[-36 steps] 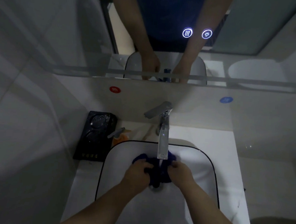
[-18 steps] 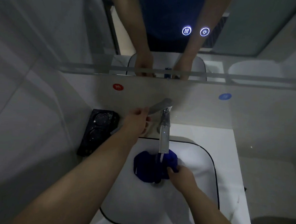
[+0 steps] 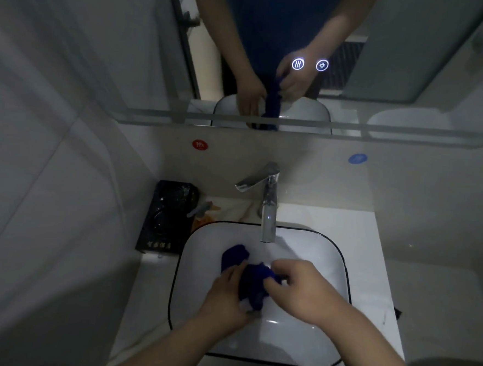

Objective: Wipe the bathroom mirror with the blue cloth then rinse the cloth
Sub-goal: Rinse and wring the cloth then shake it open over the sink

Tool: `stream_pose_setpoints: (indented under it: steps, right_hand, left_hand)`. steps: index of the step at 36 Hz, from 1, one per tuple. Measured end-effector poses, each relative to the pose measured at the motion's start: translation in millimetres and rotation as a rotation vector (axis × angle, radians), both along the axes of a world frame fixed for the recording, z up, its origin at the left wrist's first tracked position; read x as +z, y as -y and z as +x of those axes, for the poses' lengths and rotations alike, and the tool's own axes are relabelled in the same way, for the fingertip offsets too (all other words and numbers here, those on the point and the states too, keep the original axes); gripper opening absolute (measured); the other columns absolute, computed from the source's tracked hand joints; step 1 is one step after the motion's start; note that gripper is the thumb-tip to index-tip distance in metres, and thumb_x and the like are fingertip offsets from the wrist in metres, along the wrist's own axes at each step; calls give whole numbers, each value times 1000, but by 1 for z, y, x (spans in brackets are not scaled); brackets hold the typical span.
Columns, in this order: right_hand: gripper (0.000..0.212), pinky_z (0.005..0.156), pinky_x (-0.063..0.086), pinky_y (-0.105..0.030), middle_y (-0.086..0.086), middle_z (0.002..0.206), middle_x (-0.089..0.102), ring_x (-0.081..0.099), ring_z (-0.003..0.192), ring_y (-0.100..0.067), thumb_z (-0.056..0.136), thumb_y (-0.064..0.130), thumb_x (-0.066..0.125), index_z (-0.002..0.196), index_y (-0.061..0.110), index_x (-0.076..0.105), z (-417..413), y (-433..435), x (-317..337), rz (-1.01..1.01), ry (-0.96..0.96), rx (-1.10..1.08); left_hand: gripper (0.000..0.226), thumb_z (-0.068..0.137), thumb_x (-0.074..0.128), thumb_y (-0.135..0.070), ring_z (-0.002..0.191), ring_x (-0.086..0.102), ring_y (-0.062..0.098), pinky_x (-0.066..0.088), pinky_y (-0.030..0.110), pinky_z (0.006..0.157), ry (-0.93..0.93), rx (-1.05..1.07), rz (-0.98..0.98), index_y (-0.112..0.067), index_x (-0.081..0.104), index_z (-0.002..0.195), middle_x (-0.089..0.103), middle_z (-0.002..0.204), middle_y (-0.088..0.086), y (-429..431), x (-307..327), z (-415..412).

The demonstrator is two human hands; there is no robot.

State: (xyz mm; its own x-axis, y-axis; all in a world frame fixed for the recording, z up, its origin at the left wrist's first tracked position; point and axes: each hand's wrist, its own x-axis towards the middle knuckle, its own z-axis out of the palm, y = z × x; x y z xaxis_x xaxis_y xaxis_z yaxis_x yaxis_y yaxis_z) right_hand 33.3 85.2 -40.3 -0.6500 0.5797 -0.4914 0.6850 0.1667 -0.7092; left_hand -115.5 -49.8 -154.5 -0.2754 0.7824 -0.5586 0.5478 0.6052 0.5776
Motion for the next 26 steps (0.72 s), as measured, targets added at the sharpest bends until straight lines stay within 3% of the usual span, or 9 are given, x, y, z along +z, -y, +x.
stream_pose_setpoints:
  steps: [2, 5, 8, 10, 13, 16, 20, 23, 26]
  right_hand:
    - [45, 53, 35, -16, 20, 55, 54, 48, 53, -2, 94, 21, 67, 54, 40, 56, -6, 2, 37, 52, -40, 72]
    - [28, 56, 39, -21, 7, 66, 62, 51, 59, -6, 92, 29, 66, 64, 31, 62, -12, 5, 88, 179, -79, 157]
    - [24, 62, 46, -34, -3, 66, 62, 52, 61, -11, 91, 26, 69, 70, 14, 64, -12, -5, 123, 174, -205, 54]
    - [27, 65, 50, -39, -2, 62, 59, 56, 64, -15, 81, 31, 72, 68, 9, 62, -12, -17, 144, 48, -386, -97]
    - [32, 79, 60, -51, -19, 78, 62, 64, 77, -32, 74, 26, 71, 80, -4, 62, -8, -35, 172, -183, -607, -289]
    - [31, 83, 59, -53, -26, 91, 62, 64, 85, -37, 79, 15, 63, 99, -8, 65, -5, -49, 193, -294, -767, -389]
    - [10, 83, 60, -43, -15, 81, 67, 67, 82, -29, 86, 15, 65, 79, 9, 67, -3, -60, 194, -185, -704, -388]
    - [16, 88, 56, -48, -14, 80, 61, 61, 81, -26, 88, 20, 69, 83, 6, 66, 0, -60, 174, -84, -567, -358]
    - [23, 71, 49, -43, -12, 69, 58, 55, 70, -17, 96, 11, 71, 78, 2, 61, 7, -50, 142, 71, -373, -291]
  left_hand:
    - [124, 64, 85, -77, 158, 34, 24, 37, 50, 127, 43, 30, 46, -41, 26, 167, 33, 172, -4, -1, 11, 6]
    - [71, 83, 80, -68, 135, 65, 29, 56, 54, 110, 207, 140, 263, -34, 63, 142, 69, 143, 1, -9, 14, 12]
    - [83, 74, 97, -47, 126, 70, 20, 59, 47, 107, 296, 187, 318, -29, 58, 145, 72, 136, -2, -19, 23, 9]
    - [74, 78, 97, -25, 119, 71, 12, 61, 33, 101, 330, 161, 277, -31, 56, 140, 73, 129, -4, -21, 34, 8]
    - [56, 84, 90, -29, 109, 69, 2, 62, 28, 97, 329, 185, 201, -41, 56, 127, 72, 117, -15, -21, 40, 11]
    - [42, 91, 83, -17, 103, 72, 10, 65, 28, 87, 449, 308, 149, -31, 62, 124, 75, 115, -3, -18, 32, 16]
    - [63, 68, 72, -12, 87, 75, 25, 60, 31, 70, 623, 536, 129, -2, 66, 129, 79, 102, 14, -16, 19, 18]
    - [67, 69, 64, -5, 88, 77, 33, 65, 43, 75, 704, 594, 113, -6, 61, 136, 80, 105, 17, -13, 17, 18]
    - [76, 65, 57, -1, 96, 73, 46, 64, 56, 85, 931, 754, 22, -8, 59, 141, 77, 110, 22, -9, 24, 17]
